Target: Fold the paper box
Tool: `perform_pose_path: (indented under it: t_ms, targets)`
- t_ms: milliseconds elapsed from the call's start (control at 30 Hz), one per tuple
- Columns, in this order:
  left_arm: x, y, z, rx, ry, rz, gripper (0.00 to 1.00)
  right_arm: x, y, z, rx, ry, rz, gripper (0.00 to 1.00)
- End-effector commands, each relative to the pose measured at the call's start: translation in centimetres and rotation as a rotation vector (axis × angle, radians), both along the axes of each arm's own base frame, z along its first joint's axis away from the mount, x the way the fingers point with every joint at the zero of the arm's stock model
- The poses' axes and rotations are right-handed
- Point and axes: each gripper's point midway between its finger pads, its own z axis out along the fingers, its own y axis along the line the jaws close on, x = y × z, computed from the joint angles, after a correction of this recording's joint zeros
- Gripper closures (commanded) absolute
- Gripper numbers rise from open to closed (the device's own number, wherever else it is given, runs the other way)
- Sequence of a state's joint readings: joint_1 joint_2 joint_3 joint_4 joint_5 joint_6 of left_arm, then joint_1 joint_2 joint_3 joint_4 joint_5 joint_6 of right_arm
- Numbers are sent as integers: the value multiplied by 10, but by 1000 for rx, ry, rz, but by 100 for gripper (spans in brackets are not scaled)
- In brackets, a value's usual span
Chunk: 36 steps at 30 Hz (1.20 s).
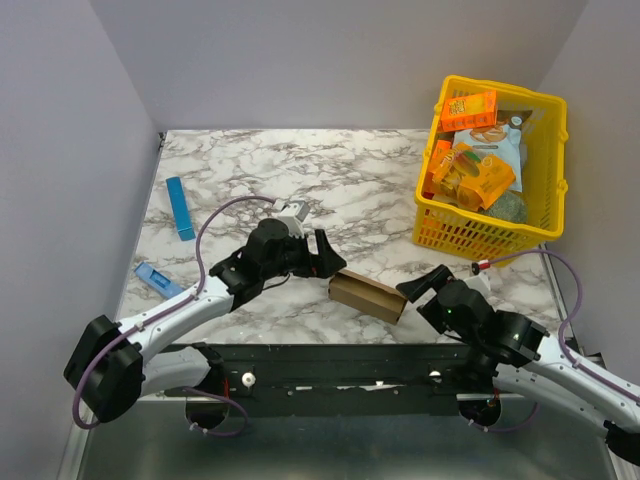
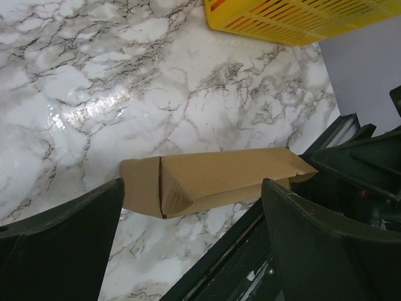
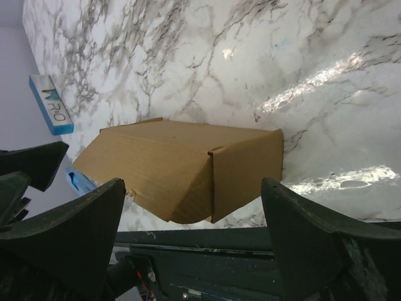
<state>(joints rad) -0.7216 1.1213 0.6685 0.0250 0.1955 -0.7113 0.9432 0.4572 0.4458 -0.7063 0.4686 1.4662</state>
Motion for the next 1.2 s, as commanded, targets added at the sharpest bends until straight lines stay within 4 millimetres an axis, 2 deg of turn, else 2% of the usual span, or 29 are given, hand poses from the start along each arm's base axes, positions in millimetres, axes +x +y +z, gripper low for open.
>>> perform_pose_path:
  t_ms: [0,133,267,433,567,767,900,1167]
  targets:
    - [-1,-7,-10,-28,45,-20,1,-4,14,2,51,10,54,5]
    - [1,-6,-22,-29,63,-2,2,-6,13,-1,38,19,55,5]
    - [2,-6,-29,-36,67,4,6,-8,11,-9,33,36,50,9]
    - [2,-8,-40,-39,88,2,20,-11,10,-16,33,57,48,15]
    - [1,-8,-45,-41,98,6,26,-13,6,-23,15,71,45,28]
    - [-2,-6,-55,-33,117,1,37,-14,5,-32,0,88,44,41]
    - [-6,-3,-69,-7,140,4,45,-16,2,-40,-24,106,41,49]
    - [-7,9,-87,75,133,14,50,-22,-8,-57,-84,145,28,56]
